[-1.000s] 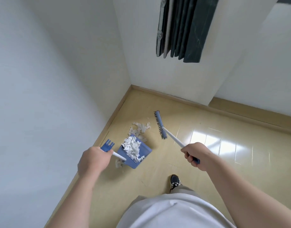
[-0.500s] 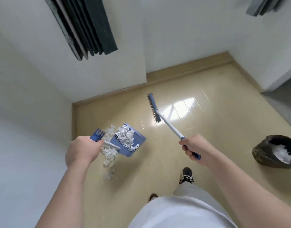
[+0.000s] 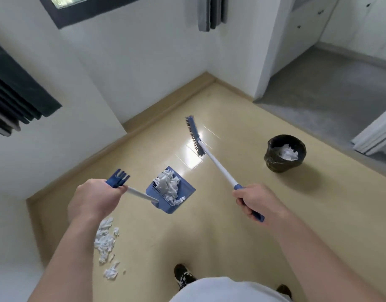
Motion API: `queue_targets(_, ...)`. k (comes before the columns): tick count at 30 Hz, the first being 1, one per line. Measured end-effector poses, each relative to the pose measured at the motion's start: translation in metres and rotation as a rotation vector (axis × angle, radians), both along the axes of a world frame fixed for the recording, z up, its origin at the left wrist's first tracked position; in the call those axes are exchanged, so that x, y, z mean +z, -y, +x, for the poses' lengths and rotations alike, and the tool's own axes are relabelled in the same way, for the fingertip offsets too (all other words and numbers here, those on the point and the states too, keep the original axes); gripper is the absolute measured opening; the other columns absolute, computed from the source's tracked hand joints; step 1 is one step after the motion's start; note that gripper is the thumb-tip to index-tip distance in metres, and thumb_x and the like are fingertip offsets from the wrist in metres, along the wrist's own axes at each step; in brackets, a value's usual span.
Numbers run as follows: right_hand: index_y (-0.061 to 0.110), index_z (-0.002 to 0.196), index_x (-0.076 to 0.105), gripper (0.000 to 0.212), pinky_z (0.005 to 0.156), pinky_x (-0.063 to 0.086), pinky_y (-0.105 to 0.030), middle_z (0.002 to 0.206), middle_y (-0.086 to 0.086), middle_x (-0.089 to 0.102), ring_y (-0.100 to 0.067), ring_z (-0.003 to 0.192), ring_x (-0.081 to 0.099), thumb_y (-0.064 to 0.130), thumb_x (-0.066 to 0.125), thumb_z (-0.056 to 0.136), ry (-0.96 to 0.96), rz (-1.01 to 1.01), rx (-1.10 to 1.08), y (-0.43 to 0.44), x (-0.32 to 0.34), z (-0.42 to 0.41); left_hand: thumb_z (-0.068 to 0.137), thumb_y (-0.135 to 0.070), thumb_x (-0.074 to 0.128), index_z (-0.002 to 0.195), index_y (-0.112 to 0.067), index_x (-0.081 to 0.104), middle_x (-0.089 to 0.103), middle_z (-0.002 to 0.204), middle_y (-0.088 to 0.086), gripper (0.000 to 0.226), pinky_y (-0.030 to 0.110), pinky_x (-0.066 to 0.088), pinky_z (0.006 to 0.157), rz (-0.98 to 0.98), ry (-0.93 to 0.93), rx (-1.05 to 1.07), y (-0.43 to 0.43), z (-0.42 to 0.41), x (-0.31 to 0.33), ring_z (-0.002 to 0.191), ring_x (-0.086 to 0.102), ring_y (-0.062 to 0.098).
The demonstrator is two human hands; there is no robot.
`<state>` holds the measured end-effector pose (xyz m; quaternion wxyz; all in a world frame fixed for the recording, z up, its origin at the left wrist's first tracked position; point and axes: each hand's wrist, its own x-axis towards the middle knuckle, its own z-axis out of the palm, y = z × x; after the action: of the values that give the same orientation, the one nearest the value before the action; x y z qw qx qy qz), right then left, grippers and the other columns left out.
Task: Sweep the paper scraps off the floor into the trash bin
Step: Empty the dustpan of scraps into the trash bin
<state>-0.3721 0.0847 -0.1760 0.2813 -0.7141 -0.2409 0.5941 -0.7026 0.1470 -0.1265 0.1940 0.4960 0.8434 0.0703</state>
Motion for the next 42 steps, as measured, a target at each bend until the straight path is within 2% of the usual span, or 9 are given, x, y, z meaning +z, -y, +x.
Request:
queue_targets(7, 0.01, 0.07, 0.047, 0.022, 0.034, 0.02, -0.017, 0.054, -0.003, 0.04, -0.012, 0.035, 0.029, 0.007, 0.054, 0.09, -0.022, 0.023, -0.099, 0.077, 0.018, 0.132, 0.085, -0.052, 0.067, 0.069, -0.021, 0.067, 0.066, 0.07, 0.003, 0.035, 0.032, 0.05, 0.059, 0.04, -0.043, -0.101, 0.052, 0.153, 0.016, 0.067, 0.06, 0.022)
queue_targets(10, 0.008, 0.072, 0.051, 0.02, 0.036, 0.022, -0.019, 0.056, -0.003, 0.043, -0.012, 0.037, 0.03, 0.009, 0.054, 0.092, -0.046, 0.029, -0.147, 0.105, 0.024, 0.182, 0.085, -0.054, 0.067, 0.074, -0.02, 0.068, 0.066, 0.072, 0.003, 0.035, 0.032, 0.05, 0.061, 0.048, -0.051, -0.153, 0.068, 0.211, 0.022, 0.069, 0.059, 0.021)
queue_targets(14, 0.009, 0.073, 0.053, 0.019, 0.035, 0.022, -0.019, 0.057, -0.002, 0.044, -0.012, 0.037, 0.031, 0.01, 0.054, 0.092, -0.054, 0.048, -0.196, 0.143, 0.031, 0.247, 0.087, -0.052, 0.065, 0.072, -0.013, 0.067, 0.065, 0.07, 0.006, 0.042, 0.032, 0.047, 0.056, 0.061, -0.079, -0.241, 0.086, 0.284, 0.029, 0.067, 0.059, 0.021)
queue_targets(21, 0.009, 0.083, 0.056, 0.008, 0.034, 0.025, -0.019, 0.061, -0.003, 0.046, -0.011, 0.038, 0.033, 0.012, 0.056, 0.091, -0.06, 0.046, -0.253, 0.169, 0.034, 0.326, 0.085, -0.055, 0.064, 0.08, -0.019, 0.073, 0.071, 0.079, 0.002, 0.037, 0.038, 0.055, 0.066, 0.073, -0.09, -0.347, 0.083, 0.374, 0.035, 0.07, 0.064, 0.022)
queue_targets(25, 0.007, 0.082, 0.058, 0.009, 0.034, 0.026, -0.02, 0.061, -0.003, 0.048, -0.01, 0.038, 0.034, 0.011, 0.057, 0.091, -0.047, 0.042, -0.279, 0.166, 0.033, 0.368, 0.086, -0.051, 0.066, 0.069, -0.011, 0.067, 0.066, 0.066, 0.009, 0.044, 0.035, 0.048, 0.058, 0.088, -0.097, -0.363, 0.069, 0.426, 0.035, 0.063, 0.061, 0.024)
queue_targets(30, 0.007, 0.079, 0.058, 0.013, 0.033, 0.027, -0.02, 0.059, -0.002, 0.048, -0.01, 0.036, 0.034, 0.012, 0.059, 0.091, -0.018, 0.048, -0.303, 0.147, 0.027, 0.419, 0.086, -0.045, 0.069, 0.061, -0.007, 0.061, 0.057, 0.055, 0.008, 0.046, 0.029, 0.038, 0.052, 0.1, -0.08, -0.356, 0.047, 0.477, 0.028, 0.057, 0.059, 0.026)
queue_targets(34, 0.007, 0.079, 0.057, 0.013, 0.034, 0.026, -0.02, 0.057, -0.002, 0.047, -0.009, 0.035, 0.034, 0.011, 0.057, 0.091, 0.011, 0.035, -0.29, 0.109, 0.022, 0.472, 0.085, -0.048, 0.069, 0.061, -0.008, 0.061, 0.059, 0.057, 0.009, 0.047, 0.031, 0.042, 0.055, 0.118, -0.051, -0.341, 0.015, 0.518, 0.012, 0.059, 0.06, 0.027)
queue_targets(38, 0.008, 0.074, 0.055, 0.017, 0.035, 0.026, -0.02, 0.054, -0.001, 0.045, -0.009, 0.035, 0.034, 0.011, 0.057, 0.09, 0.071, 0.009, -0.255, 0.072, 0.023, 0.523, 0.085, -0.049, 0.066, 0.063, -0.013, 0.063, 0.06, 0.059, 0.008, 0.042, 0.027, 0.036, 0.052, 0.115, -0.042, -0.324, -0.014, 0.565, -0.002, 0.059, 0.058, 0.025)
queue_targets(42, 0.008, 0.073, 0.053, 0.016, 0.038, 0.024, -0.023, 0.056, -0.002, 0.045, -0.011, 0.039, 0.034, 0.01, 0.058, 0.089, 0.077, 0.008, -0.259, 0.051, 0.026, 0.568, 0.086, -0.051, 0.066, 0.065, -0.017, 0.062, 0.063, 0.065, 0.006, 0.039, 0.027, 0.037, 0.054, 0.12, -0.035, -0.308, -0.033, 0.612, -0.004, 0.062, 0.058, 0.023)
